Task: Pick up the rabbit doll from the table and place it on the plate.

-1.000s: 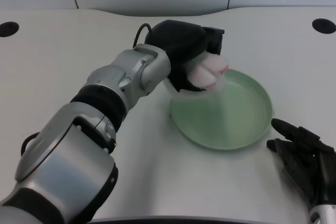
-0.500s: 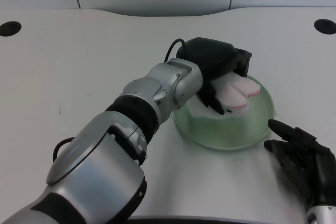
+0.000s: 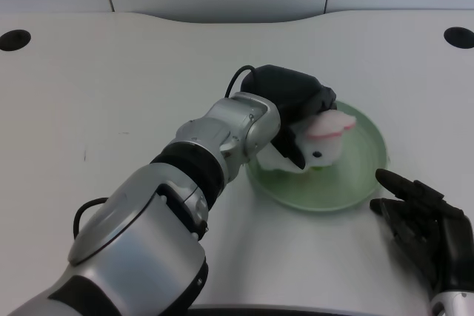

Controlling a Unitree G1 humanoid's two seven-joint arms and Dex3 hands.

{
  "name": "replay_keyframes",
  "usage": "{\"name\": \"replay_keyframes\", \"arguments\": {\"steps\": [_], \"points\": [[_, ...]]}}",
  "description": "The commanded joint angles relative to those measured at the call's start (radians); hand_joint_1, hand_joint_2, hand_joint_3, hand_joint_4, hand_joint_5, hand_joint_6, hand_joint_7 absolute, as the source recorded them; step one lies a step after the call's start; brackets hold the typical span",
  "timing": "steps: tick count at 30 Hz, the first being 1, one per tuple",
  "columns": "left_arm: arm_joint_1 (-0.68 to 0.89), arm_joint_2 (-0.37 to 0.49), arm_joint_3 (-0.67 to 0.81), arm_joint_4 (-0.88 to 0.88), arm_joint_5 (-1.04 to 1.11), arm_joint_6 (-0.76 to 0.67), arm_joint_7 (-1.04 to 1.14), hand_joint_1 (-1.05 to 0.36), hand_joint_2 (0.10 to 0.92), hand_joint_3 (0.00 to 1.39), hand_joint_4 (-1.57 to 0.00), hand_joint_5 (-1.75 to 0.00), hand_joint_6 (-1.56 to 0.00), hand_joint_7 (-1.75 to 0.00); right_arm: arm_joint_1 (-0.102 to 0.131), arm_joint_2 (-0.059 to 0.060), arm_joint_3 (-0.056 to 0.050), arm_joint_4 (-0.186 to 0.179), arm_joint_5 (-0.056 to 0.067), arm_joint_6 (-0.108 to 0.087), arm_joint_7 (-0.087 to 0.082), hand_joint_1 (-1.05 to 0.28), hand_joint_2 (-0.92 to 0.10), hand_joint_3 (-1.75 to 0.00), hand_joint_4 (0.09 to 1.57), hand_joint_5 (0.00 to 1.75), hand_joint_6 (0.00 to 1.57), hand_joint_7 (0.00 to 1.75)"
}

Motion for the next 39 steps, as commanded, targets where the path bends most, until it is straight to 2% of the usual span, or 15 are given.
{"name": "replay_keyframes", "arguments": {"steps": [1,3,6,9,10,13,17,20,24,26,29,33,35,37,39], "points": [[-0.004,0.007,-0.021,0.005,0.024,0.009,-0.022,-0.81,0.914,0.02,-0.1,-0.01,-0.19,0.0,0.016,-0.011,-0.006,0.0,0.012,0.013,0.007,-0.35,-0.92,-0.3,0.65,0.79,0.83,0.0],[-0.004,0.006,-0.023,0.005,0.03,0.017,-0.026,-0.86,0.919,0.03,-0.03,0.0,-0.07,0.0,0.015,-0.015,0.0,0.003,-0.003,0.004,-0.007,-0.35,-0.92,-0.3,0.65,0.78,0.82,0.0],[-0.004,0.005,-0.018,0.005,0.026,0.023,-0.034,-0.91,0.921,0.04,0.0,0.0,-0.01,0.0,0.014,-0.022,0.003,0.008,-0.01,-0.003,-0.005,-0.34,-0.92,-0.31,0.65,0.78,0.82,0.0],[-0.004,0.008,-0.011,0.004,0.018,0.019,-0.05,-0.97,0.921,0.04,0.0,0.0,0.0,0.0,0.013,-0.01,-0.005,0.0,0.006,0.004,0.0,-0.34,-0.92,-0.31,0.67,0.78,0.83,0.01],[-0.005,0.009,-0.007,0.004,0.016,0.019,-0.055,-0.97,0.921,0.03,0.0,0.0,0.0,0.0,0.012,-0.012,-0.004,0.001,0.002,0.005,-0.006,-0.34,-0.92,-0.31,0.67,0.78,0.84,0.01],[-0.008,0.013,0.004,0.002,0.012,0.021,-0.056,-0.98,0.921,0.03,0.0,0.0,0.0,0.0,0.009,-0.013,-0.008,0.004,0.013,0.008,0.011,-0.35,-0.92,-0.31,0.65,0.77,0.83,0.01],[-0.014,0.037,0.016,-0.005,0.004,0.006,-0.056,-0.99,0.921,0.03,0.0,0.0,0.0,0.0,0.006,-0.012,-0.01,0.003,0.008,0.016,-0.006,-0.35,-0.92,-0.3,0.66,0.78,0.84,0.01],[-0.018,0.071,0.049,-0.017,-0.024,-0.027,-0.083,-0.99,0.921,0.04,0.0,0.0,0.0,0.0,0.002,-0.015,-0.016,0.009,0.021,0.01,0.016,-0.33,-0.92,-0.31,0.64,0.77,0.83,0.0],[-0.003,0.133,0.108,-0.043,-0.086,-0.088,-0.127,-0.97,0.921,0.05,0.0,0.0,0.0,0.0,-0.007,-0.016,-0.024,0.011,0.026,0.019,0.007,-0.34,-0.92,-0.29,0.66,0.78,0.86,0.02],[0.009,0.159,0.129,-0.055,-0.112,-0.115,-0.146,-0.98,0.921,0.05,0.0,0.0,0.0,0.0,-0.009,-0.015,-0.031,0.011,0.041,0.018,0.029,-0.33,-0.92,-0.29,0.66,0.78,0.86,0.02],[0.054,0.205,0.198,-0.085,-0.191,-0.172,-0.173,-0.99,0.921,0.05,0.0,0.0,0.0,0.0,-0.01,-0.025,-0.019,0.012,0.02,0.011,0.006,-0.32,-0.92,-0.31,0.67,0.8,0.85,0.01],[0.103,0.242,0.26,-0.119,-0.263,-0.227,-0.205,-0.99,0.92,0.03,-0.02,-0.01,-0.06,-0.04,-0.017,-0.017,-0.027,0.016,0.04,0.024,0.015,-0.32,-0.92,-0.31,0.67,0.8,0.87,0.02],[0.148,0.279,0.285,-0.15,-0.293,-0.271,-0.219,-0.96,0.921,0.05,-0.05,-0.03,-0.1,-0.07,-0.026,-0.007,-0.037,0.025,0.053,0.016,0.013,-0.31,-0.92,-0.29,0.68,0.81,0.89,0.03],[0.214,0.329,0.307,-0.19,-0.318,-0.334,-0.218,-0.95,0.921,0.06,-0.06,-0.04,-0.11,-0.09,-0.032,-0.006,-0.037,0.032,0.047,0.008,0.003,-0.3,-0.92,-0.28,0.69,0.81,0.9,0.03],[0.309,0.391,0.346,-0.248,-0.362,-0.413,-0.224,-0.89,0.921,0.07,-0.03,-0.42,-0.06,-0.41,-0.037,-0.009,-0.033,0.039,0.033,0.009,-0.013,-0.29,-0.92,-0.29,0.67,0.82,0.91,0.04]]}}
